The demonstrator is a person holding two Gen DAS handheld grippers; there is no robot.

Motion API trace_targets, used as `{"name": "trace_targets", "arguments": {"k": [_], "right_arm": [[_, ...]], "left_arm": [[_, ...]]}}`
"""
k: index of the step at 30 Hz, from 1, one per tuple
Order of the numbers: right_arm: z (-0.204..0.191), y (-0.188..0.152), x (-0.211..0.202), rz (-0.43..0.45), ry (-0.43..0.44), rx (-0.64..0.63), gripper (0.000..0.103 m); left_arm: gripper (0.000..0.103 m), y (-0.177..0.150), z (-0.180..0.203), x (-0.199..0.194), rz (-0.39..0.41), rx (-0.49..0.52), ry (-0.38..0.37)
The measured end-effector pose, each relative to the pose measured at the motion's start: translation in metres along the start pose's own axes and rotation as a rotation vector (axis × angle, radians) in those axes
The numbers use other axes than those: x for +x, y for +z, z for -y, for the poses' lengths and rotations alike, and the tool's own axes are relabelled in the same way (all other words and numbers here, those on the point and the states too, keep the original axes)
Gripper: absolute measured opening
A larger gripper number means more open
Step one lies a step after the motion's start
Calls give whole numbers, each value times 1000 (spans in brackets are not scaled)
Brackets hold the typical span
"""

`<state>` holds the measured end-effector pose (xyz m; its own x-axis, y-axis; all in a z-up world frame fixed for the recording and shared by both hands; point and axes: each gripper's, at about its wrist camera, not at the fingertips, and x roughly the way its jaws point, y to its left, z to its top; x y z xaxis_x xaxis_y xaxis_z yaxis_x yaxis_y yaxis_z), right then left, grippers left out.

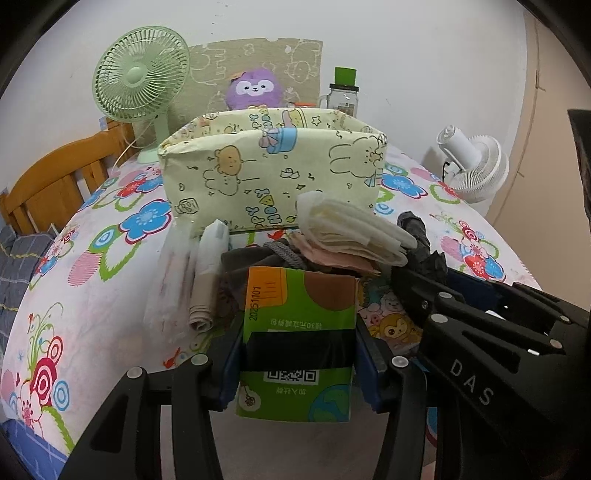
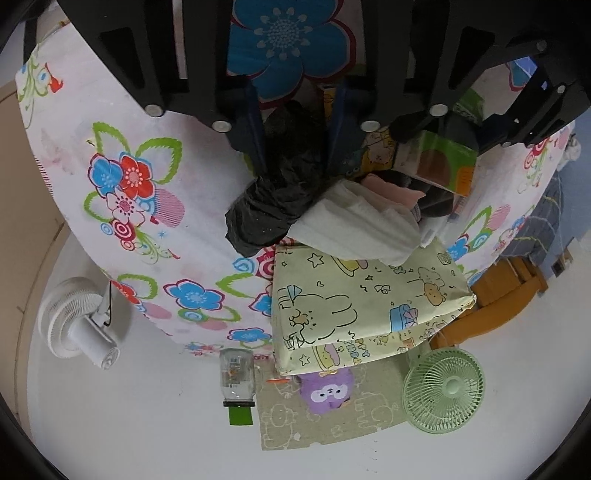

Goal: Organize soft objects
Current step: 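Grasp the green tissue pack with the left tool while the right tool grasps the black wrapped item, then carry the tissue pack with the left tool while the right tool carries the black item over the box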

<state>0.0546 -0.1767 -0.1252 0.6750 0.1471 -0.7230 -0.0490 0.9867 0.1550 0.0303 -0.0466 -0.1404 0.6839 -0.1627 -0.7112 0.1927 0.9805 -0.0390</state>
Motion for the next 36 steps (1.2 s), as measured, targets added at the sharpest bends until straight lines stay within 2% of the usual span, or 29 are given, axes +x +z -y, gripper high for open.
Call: {"name": "trace_targets", "arguments": {"k": [6, 14, 25, 36], "right_arm": [[1, 1, -11, 31, 13, 7, 24], [-5, 7, -38, 94, 8, 1, 24], [-20, 16, -68, 151, 4, -53, 24], [-31, 27, -74, 152, 12, -51, 24]], "left_arm": [[53, 2, 3, -1, -1, -3, 0], [53, 8, 3, -13, 4, -26, -44], [53, 18, 8, -43, 72, 0, -26], [54, 29, 4, -54, 102, 7, 8]]}}
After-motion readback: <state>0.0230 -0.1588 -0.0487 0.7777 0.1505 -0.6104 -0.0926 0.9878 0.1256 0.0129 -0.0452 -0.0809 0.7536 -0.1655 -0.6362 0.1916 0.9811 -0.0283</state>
